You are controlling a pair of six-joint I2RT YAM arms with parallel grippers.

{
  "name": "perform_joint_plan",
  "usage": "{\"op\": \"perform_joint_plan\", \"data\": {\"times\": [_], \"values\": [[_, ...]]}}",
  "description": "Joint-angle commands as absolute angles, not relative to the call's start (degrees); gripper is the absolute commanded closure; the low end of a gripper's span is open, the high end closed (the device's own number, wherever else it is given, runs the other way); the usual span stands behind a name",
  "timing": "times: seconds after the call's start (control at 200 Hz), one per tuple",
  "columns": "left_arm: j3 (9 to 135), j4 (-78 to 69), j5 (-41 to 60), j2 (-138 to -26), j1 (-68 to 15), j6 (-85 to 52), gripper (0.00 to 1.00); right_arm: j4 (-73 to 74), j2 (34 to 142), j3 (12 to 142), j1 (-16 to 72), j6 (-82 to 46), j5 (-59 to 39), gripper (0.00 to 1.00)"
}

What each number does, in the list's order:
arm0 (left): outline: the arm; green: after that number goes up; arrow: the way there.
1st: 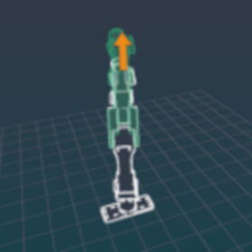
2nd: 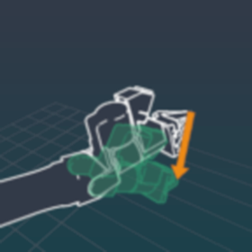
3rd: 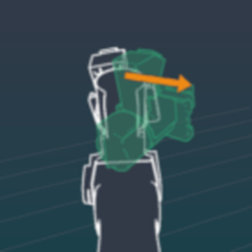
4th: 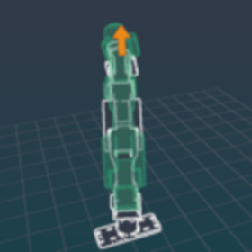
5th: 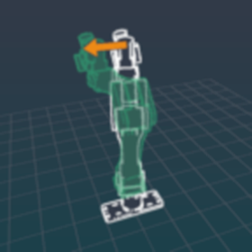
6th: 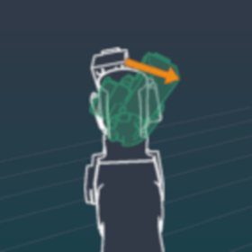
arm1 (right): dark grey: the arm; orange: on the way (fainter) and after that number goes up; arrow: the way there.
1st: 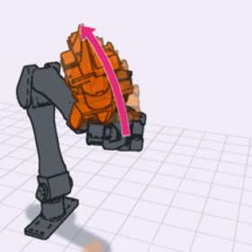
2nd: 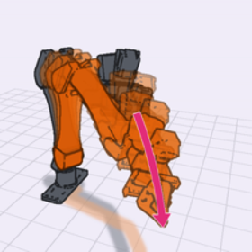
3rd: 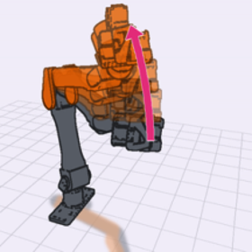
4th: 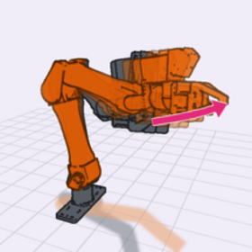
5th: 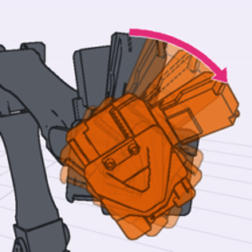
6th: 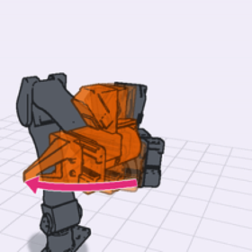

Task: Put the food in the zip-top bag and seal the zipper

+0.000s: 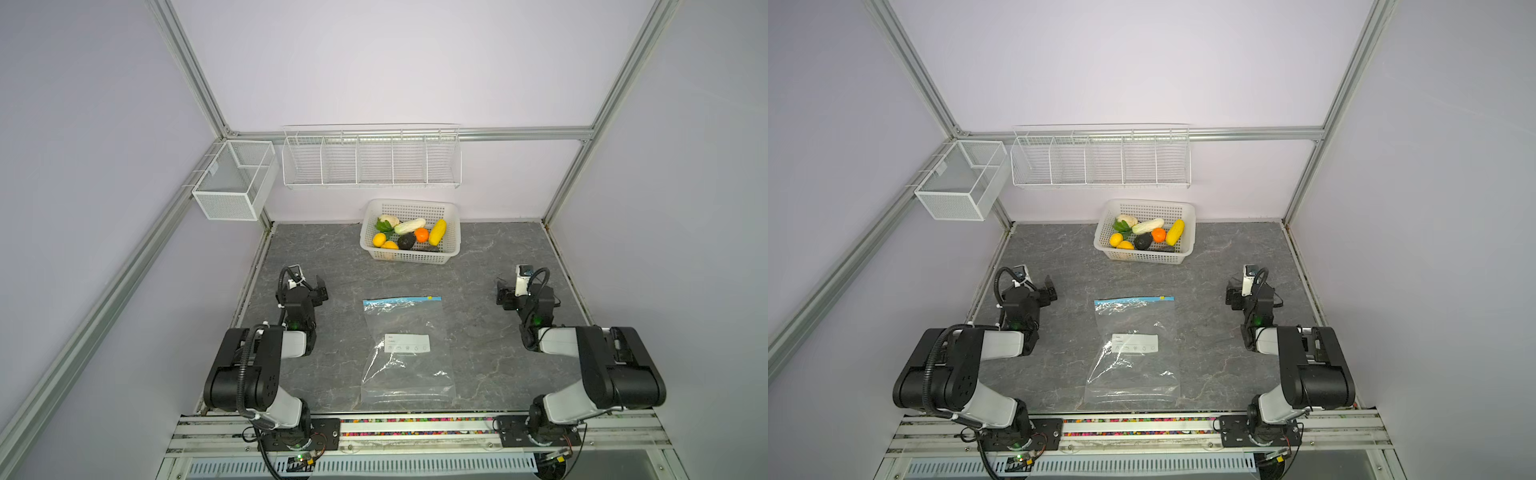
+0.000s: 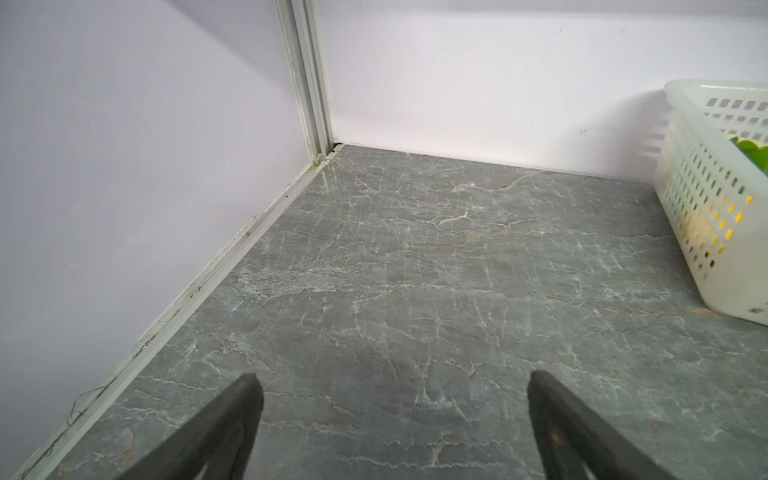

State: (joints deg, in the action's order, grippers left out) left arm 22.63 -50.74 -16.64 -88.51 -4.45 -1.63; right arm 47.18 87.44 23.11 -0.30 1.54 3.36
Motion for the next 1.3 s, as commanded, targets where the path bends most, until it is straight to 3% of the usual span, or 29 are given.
{"op": "perform_joint_plan", "data": {"times": [0.0, 1.294], "values": [[22.83, -51.72, -16.23, -89.12, -4.33, -0.86, 0.01, 46.76, 88.0, 23.83, -0.36, 2.29, 2.84, 0.12], [22.91, -51.33, -15.05, -88.95, -3.61, -1.41, 0.01, 48.6, 87.6, 22.67, -0.84, 1.85, 2.29, 0.12]]}}
